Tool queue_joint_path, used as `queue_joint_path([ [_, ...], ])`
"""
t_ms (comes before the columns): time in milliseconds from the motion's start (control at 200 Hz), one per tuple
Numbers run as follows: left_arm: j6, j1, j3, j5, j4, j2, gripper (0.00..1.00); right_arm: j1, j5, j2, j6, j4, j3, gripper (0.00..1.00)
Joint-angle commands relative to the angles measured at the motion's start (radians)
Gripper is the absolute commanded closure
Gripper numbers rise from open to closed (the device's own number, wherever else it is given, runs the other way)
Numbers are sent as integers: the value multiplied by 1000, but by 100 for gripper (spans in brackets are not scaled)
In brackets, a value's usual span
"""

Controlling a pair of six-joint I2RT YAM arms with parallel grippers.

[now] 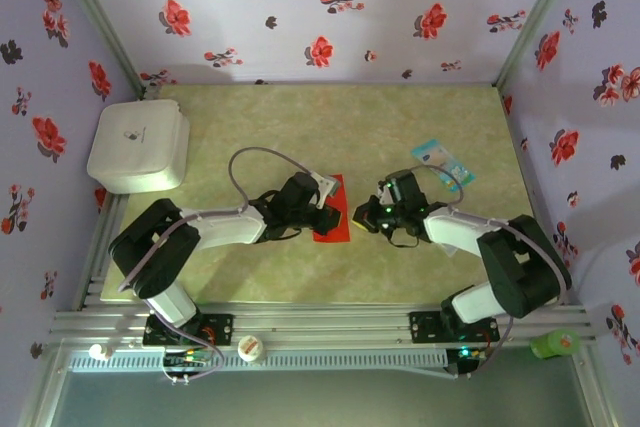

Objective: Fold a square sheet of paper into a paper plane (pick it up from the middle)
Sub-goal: Fold the triangle a second time at the center of the table.

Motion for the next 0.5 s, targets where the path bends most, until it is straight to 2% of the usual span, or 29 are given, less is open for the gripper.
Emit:
queue_joint_path([
  [0, -26, 10, 28, 14, 11, 19, 100, 27, -16, 44, 12, 10, 22, 100],
  [495, -32, 18, 16, 13, 9, 25, 100, 78, -23, 157, -21, -17, 99, 100],
])
